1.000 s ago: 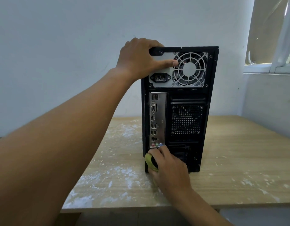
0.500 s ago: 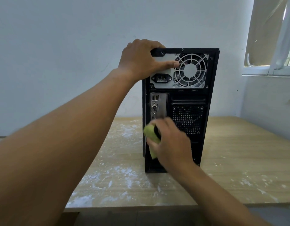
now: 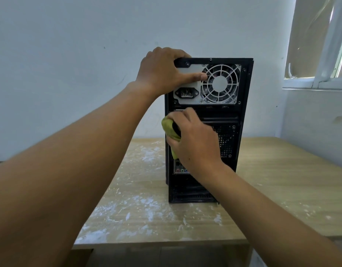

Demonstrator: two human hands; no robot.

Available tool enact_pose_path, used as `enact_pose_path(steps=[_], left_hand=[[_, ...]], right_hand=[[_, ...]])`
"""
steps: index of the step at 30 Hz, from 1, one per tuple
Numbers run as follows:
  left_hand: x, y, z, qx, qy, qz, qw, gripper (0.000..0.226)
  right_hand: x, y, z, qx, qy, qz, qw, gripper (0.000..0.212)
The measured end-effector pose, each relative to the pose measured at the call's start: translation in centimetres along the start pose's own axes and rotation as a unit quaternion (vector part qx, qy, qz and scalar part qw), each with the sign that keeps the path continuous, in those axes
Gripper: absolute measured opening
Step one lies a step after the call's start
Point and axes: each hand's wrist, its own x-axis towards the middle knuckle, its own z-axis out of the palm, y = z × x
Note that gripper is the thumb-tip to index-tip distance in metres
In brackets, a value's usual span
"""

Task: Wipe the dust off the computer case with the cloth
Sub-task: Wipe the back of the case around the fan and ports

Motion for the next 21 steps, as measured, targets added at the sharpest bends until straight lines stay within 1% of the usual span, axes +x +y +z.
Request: enact_pose_path(steps=[3, 8, 14, 17, 19, 21], left_hand=[[0.0, 0.1, -0.1, -0.001, -0.003, 0.000, 1.000, 0.067], [-0.1, 0.0, -0.1, 0.000, -0.003, 0.000, 1.000, 0.066], [0.0, -0.1, 0.0, 0.001, 0.001, 0.002, 1.000, 0.071], [-0.1, 0.0, 0.1, 0.004, 0.003, 0.005, 1.000, 0.074], [-0.1, 0.0, 0.0, 0.001, 0.003, 0.006, 1.000, 0.074], [-0.1, 0.0, 0.1, 0.001, 0.001, 0.007, 1.000, 0.074]], right_hand=[[-2.2, 0.4, 1.0, 0.006, -0.022, -0.012, 1.000, 0.035], [-7.6, 1.3, 3.4, 0.013, -0.095, -0.011, 0.995, 0.039], [-11.7, 1.9, 5.2, 0.020, -0.125, 0.000, 0.992, 0.046], [-12.9, 2.1, 5.6, 0.006, -0.149, -0.001, 0.989, 0.041], [-13.2, 2.1, 5.6, 0.007, -0.170, 0.011, 0.985, 0.042], [-13.1, 2.0, 5.5, 0.004, -0.213, 0.041, 0.976, 0.048]])
